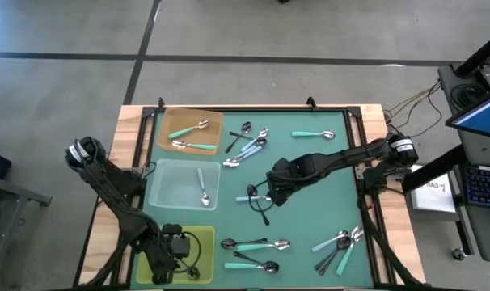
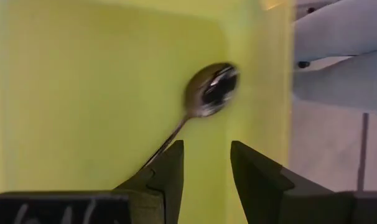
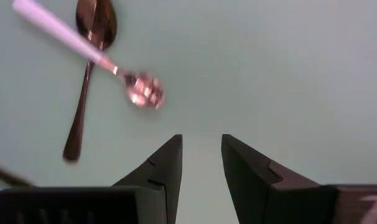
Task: Sort silverware by color (type)
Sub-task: Put the blue spoon into the transparent bin
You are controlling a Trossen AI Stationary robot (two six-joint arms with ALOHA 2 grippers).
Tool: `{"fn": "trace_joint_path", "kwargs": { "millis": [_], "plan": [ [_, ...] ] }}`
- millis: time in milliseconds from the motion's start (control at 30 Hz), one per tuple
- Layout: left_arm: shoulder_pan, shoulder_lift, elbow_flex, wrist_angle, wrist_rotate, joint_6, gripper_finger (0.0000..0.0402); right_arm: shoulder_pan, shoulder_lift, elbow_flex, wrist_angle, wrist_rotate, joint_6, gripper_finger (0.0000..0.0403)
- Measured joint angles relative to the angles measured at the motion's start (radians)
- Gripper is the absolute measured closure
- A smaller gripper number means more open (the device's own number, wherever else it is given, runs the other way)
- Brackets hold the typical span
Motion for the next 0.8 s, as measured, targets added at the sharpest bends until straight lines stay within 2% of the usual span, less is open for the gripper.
{"fn": "trace_joint_path", "kwargs": {
  "millis": [233, 367, 467, 600, 800],
  "plan": [
    [0.000, -0.079, 0.001, -0.237, 0.000, 0.027, 0.0287, 0.092, 0.000, 0.000, -0.137, -0.069, 0.148, 0.0303],
    [0.022, -0.162, 0.000, -0.314, -0.062, 0.101, 0.0287, 0.174, 0.000, -0.001, -0.231, -0.141, 0.252, 0.0300],
    [0.058, -0.228, 0.000, -0.309, -0.175, 0.132, 0.0287, 0.240, 0.000, -0.006, -0.234, -0.199, 0.332, 0.0302],
    [0.114, -0.301, 0.000, -0.310, -0.397, 0.137, 0.0287, 0.324, 0.002, -0.012, -0.217, -0.202, 0.490, 0.0305],
    [0.181, -0.379, 0.000, -0.309, -0.671, 0.013, 0.0287, 0.448, 0.003, -0.025, -0.209, -0.153, 0.853, 0.0305]
  ]
}}
